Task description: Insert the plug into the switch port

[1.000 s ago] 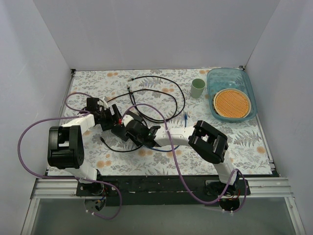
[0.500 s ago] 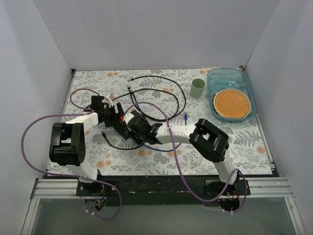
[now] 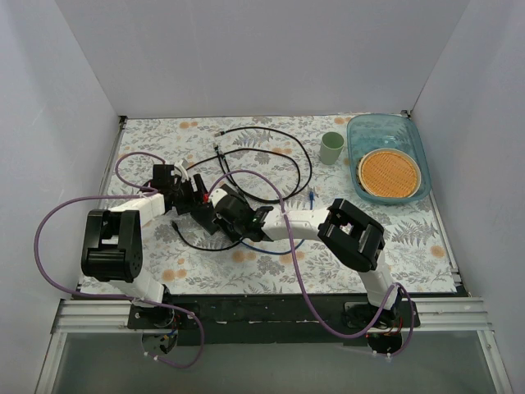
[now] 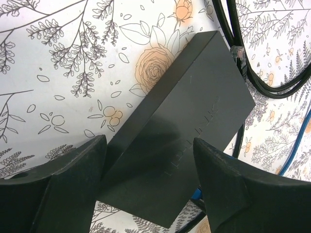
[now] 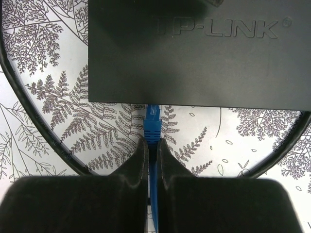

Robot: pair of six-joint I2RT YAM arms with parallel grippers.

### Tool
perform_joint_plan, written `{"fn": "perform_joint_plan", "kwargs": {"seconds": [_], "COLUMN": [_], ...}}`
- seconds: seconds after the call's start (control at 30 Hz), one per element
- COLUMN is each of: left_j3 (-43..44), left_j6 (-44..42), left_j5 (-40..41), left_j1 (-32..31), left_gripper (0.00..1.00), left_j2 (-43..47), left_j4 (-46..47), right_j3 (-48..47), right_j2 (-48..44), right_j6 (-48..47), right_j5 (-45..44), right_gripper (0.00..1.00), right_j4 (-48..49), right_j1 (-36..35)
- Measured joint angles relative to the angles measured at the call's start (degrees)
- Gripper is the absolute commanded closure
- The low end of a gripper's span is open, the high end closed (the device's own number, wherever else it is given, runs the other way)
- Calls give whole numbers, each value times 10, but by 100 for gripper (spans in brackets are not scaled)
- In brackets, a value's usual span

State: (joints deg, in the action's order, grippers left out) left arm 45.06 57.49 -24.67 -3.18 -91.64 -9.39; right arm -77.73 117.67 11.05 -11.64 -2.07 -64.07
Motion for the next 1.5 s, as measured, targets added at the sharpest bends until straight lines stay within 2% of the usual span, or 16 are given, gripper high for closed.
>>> {"fn": "perform_joint_plan", "kwargs": {"seconds": [0.1, 0.4, 0.53, 0.73, 0.87, 1.03, 1.33, 1.5], "left_j3": [-9, -16, -14, -7, -3, 5, 32, 97], "left_j6": [4, 21, 35, 59, 80, 98, 127, 128], "left_j5": [9, 58, 67, 71, 58, 76, 78, 83], "left_j1": [-2, -25, -37, -46, -56, -51, -15, -14], "left_gripper": [32, 23, 19, 10, 2, 2, 2, 2], "left_j2": [9, 43, 54, 60, 65, 69, 92, 124], "left_j4": [2, -45, -81, -121, -158, -203, -279, -279], "right_j3": [0, 28, 56, 92, 110, 120, 152, 117], "right_j2": [-1, -19, -35, -52, -56, -63, -136, -195], "right_j6": [0, -7, -13, -26, -38, -49, -54, -56], "right_j5": [0, 19, 34, 59, 99, 138, 145, 97], "right_gripper": [99, 98, 89, 62, 51, 38, 25, 24], "right_j4": [-3, 8, 25, 61, 94, 105, 93, 49], "right_j1": [1, 13, 20, 25, 24, 23, 16, 26]}}
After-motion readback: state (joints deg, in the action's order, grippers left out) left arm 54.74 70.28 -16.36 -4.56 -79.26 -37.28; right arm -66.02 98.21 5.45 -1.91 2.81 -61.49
